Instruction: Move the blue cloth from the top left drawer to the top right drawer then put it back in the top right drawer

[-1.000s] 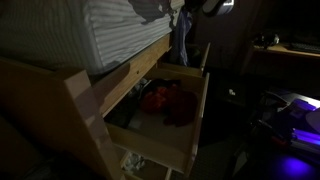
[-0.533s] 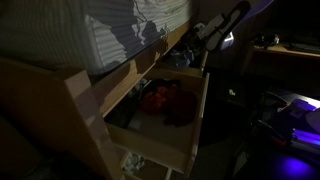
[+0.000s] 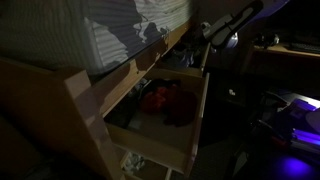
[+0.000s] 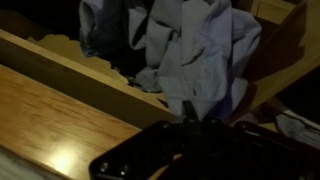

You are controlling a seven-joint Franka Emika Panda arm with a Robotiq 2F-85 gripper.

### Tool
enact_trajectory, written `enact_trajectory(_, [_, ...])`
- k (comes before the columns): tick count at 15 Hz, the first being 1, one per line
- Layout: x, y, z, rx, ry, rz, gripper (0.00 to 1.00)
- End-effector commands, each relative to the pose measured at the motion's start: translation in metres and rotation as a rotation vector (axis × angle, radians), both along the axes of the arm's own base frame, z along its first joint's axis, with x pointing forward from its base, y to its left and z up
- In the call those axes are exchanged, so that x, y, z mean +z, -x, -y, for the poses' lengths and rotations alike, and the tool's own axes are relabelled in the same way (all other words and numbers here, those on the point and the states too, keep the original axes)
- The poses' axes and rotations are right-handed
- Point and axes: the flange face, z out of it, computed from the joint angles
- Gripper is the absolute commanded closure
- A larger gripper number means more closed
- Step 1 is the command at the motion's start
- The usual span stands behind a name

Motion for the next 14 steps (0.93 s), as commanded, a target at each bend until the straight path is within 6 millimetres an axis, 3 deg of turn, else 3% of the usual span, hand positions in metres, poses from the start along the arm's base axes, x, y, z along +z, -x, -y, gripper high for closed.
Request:
enact_trajectory(1, [0.022,0.008,0.032,-0.1,-0.031,-0.065,0.99])
enact_trajectory(2, [0.02,0.008,0.034,-0.087,-0.063,-0.101,0.73])
enact_trajectory(3, [0.018,0.007,0.04,-0.102,-0.079,-0.108,0.71])
enact_trajectory(4, [0.02,0.008,0.048,-0.149,-0.055,-0.105,0.73])
enact_trajectory(5, [0.027,0.008,0.057,-0.195,-0.022,-0.095,0.91])
enact_trajectory(8, [0.034,0.007,0.08,-0.285,0.039,-0.082,1.0])
enact_trajectory(10, [0.036,0.005,0.09,-0.332,0.075,-0.095,1.0])
enact_trajectory(11, [0.028,0.009,0.087,-0.296,0.046,-0.098,0.99])
enact_trajectory(14, [0.032,0.003,0.088,-0.323,0.069,-0.097,0.99])
